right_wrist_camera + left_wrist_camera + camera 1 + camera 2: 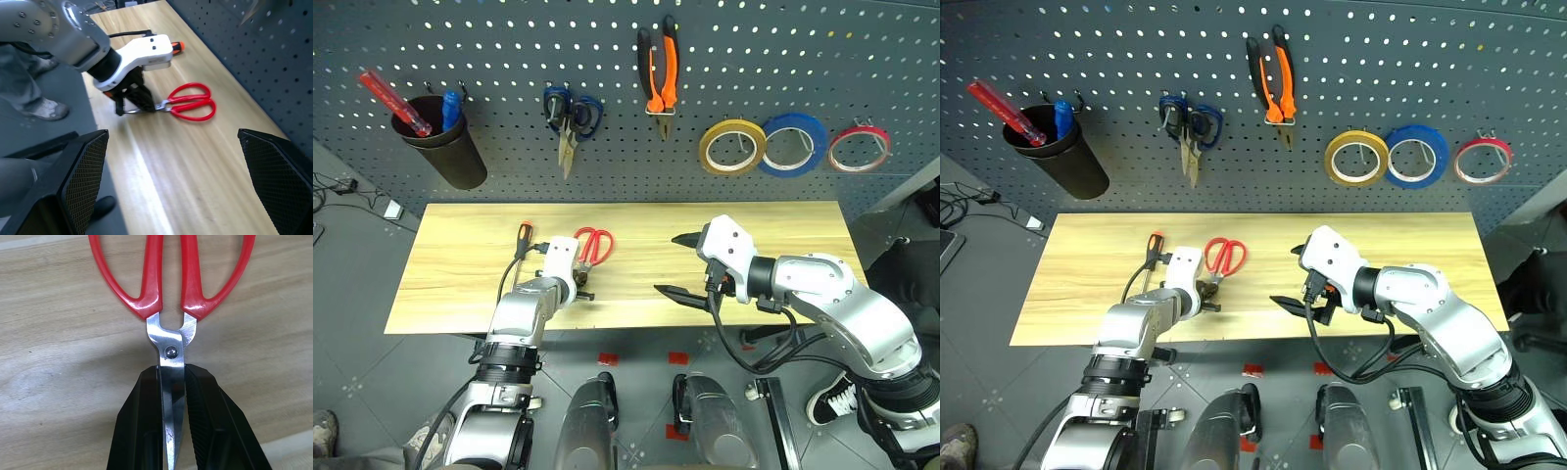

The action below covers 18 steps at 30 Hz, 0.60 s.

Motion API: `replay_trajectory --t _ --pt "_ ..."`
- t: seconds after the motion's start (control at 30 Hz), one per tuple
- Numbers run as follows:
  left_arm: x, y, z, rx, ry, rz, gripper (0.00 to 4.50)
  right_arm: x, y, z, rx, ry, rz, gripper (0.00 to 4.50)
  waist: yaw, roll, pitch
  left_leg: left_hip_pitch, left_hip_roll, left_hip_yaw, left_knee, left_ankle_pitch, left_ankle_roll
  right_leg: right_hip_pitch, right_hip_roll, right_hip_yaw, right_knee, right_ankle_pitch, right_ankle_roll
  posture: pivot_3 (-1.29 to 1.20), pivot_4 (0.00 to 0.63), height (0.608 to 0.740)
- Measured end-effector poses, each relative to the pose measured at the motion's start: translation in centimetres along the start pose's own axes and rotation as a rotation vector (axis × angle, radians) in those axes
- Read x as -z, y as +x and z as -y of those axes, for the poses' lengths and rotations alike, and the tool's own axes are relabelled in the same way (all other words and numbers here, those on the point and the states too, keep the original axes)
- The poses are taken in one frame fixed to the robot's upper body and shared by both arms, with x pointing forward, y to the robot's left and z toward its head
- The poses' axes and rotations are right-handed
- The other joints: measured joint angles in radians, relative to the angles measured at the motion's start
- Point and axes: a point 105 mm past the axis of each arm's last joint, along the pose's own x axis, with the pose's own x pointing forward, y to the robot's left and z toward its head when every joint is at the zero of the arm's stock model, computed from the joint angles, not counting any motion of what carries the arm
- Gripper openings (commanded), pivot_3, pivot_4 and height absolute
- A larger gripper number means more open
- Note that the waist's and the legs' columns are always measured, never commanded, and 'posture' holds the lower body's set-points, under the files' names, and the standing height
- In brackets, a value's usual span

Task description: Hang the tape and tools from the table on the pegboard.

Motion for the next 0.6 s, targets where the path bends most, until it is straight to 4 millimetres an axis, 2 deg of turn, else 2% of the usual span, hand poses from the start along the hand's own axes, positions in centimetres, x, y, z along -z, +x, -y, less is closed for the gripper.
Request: replay_trajectory --t 0.1,0.17,0.43,0.53,0.6 --pt "0.7 -0.5 0.2 0.001 0.018 0.01 0.37 -0.6 -0.2 -0.1 0.005 -0.037 0.02 4.5 -0.001 0.0 0.0 0.0 0.0 0.0 -0.001 0.0 0.0 0.0 0.0 0.0 0.0 0.0 0.0 -0.22 0.323 0.74" --pt "0.5 -0.9 0.4 0.004 0.032 0.044 0.37 -1.0 -0.2 -0.2 0.006 -0.051 0.033 4.5 -0.001 0.0 0.0 0.0 0.0 0.0 -0.001 0.0 0.0 0.0 0.0 0.0 0.0 0.0 0.0 -0.22 0.323 0.74" --pt "-5.4 -5.8 1.7 -0.05 0.261 0.459 0.37 -3.4 -1.3 2.2 0.195 -0.205 0.156 4.5 -0.002 0.0 0.0 -0.001 0.0 0.0 -0.002 0.0 0.0 0.0 0.0 0.0 -0.003 0.0 0.0 -0.22 0.325 0.74" --pt "-6.7 -7.5 2.6 -0.071 0.3 0.587 0.37 -3.9 -1.5 2.4 0.226 -0.255 0.181 4.5 -0.003 0.0 0.0 -0.001 0.0 0.0 -0.003 0.0 0.0 0.0 0.0 0.0 -0.004 0.0 0.0 -0.22 0.324 0.74" --pt "-6.8 -8.5 2.9 -0.086 0.322 0.641 0.37 -3.9 -1.5 2.3 0.236 -0.289 0.188 4.5 -0.005 0.0 0.0 -0.001 0.0 0.001 -0.003 0.0 0.0 0.0 0.0 0.0 -0.004 0.0 0.0 -0.22 0.323 0.74"
